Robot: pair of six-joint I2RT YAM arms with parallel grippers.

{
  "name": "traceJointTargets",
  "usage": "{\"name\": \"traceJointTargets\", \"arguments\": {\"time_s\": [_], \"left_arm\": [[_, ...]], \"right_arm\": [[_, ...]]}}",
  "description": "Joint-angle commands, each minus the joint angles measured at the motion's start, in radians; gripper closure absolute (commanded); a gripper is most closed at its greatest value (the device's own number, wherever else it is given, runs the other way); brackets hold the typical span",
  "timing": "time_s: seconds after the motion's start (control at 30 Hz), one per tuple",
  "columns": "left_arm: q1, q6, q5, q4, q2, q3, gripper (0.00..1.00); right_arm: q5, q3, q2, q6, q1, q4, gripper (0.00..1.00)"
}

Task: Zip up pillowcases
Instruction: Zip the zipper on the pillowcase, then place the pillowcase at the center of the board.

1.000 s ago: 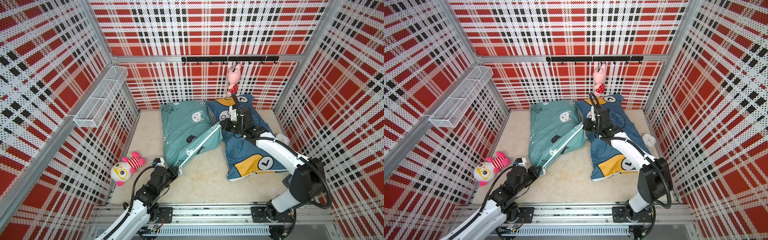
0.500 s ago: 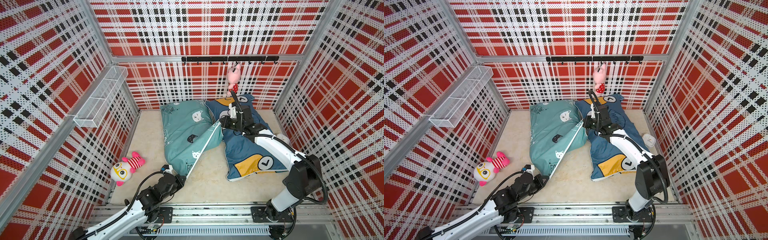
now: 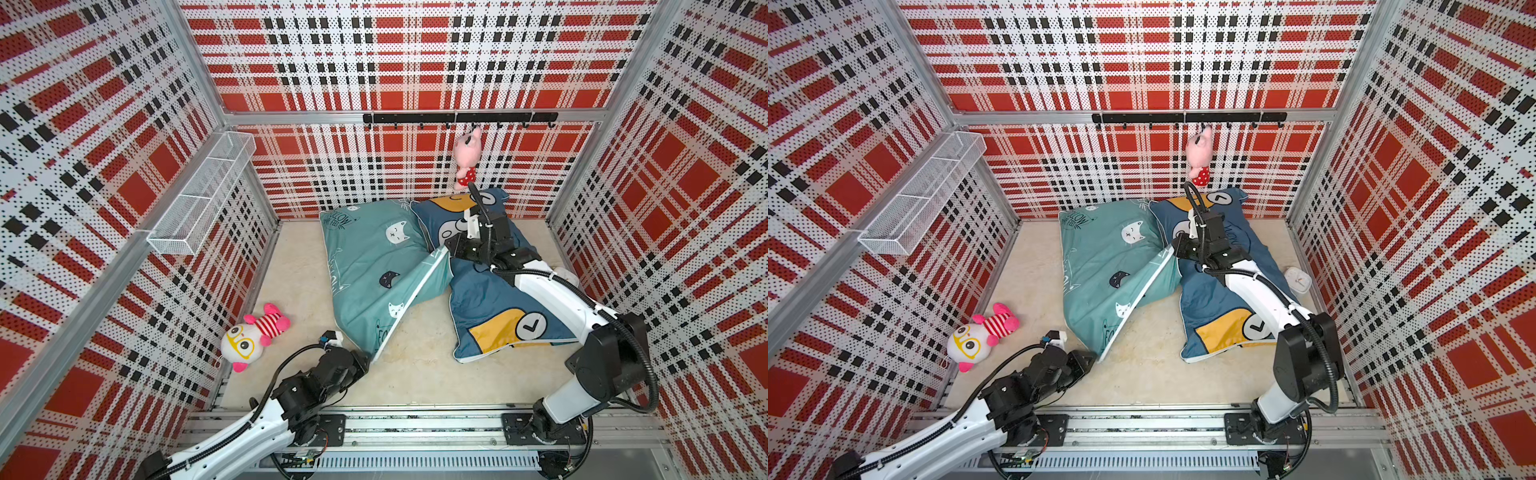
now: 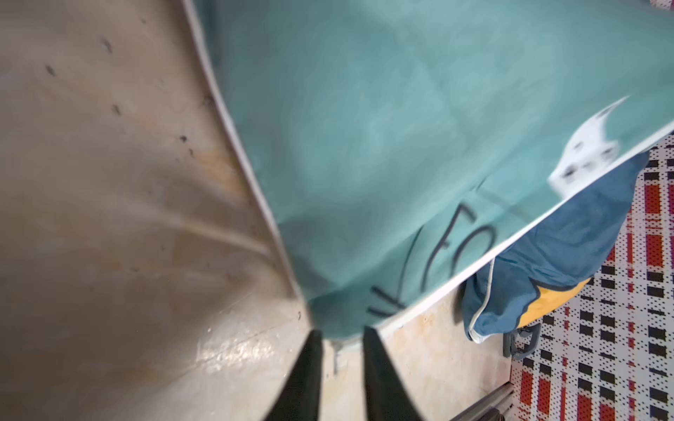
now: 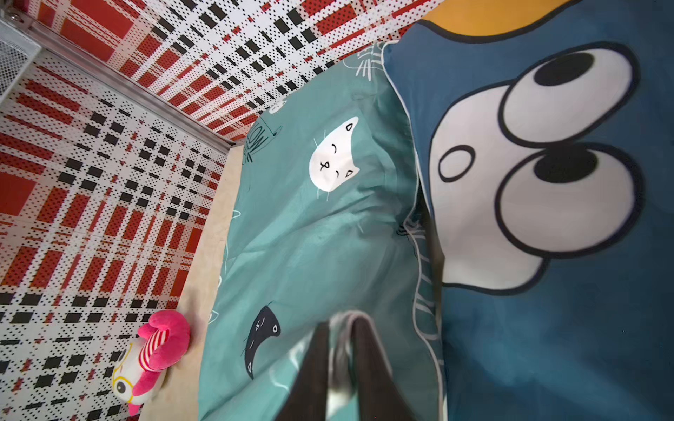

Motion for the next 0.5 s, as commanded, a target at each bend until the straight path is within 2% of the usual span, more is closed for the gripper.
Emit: {"name": "traceJointTargets", "arguments": {"time_s": [0.0, 0.1, 0.17, 0.23, 0.37, 0.43, 0.47], "left_arm": [[0.091, 0.108, 0.018, 0.030, 0.031, 0.087, 0.53], [0.238, 0.226, 0.128, 0.101, 0.099, 0.149, 0.43], [0.322, 0.301, 0.173, 0.150, 0.154, 0.192, 0.37], [0.391, 0.380, 0.208, 0.203, 0.221, 0.230, 0.26], [0.531, 0.490, 0.247, 0.364, 0.396, 0.274, 0.09], [0.547, 0.497, 0.259, 0.477, 0.485, 0.284, 0.01], [0.546, 0.513, 0.241, 0.500, 0.537, 0.306, 0.02]], "right_arm": [[0.035, -0.030, -0.102, -0.083, -0.022, -0.056, 0.43], [0.048, -0.066, -0.150, -0.133, -0.058, -0.151, 0.19], [0.043, -0.098, -0.181, -0.154, -0.117, -0.179, 0.08], [0.027, -0.124, -0.204, -0.171, -0.201, -0.193, 0.00], [-0.015, -0.144, -0.175, -0.214, -0.395, -0.175, 0.00], [-0.013, -0.122, -0.121, -0.245, -0.454, -0.168, 0.00], [0.004, -0.102, -0.085, -0.267, -0.472, -0.169, 0.00]]}}
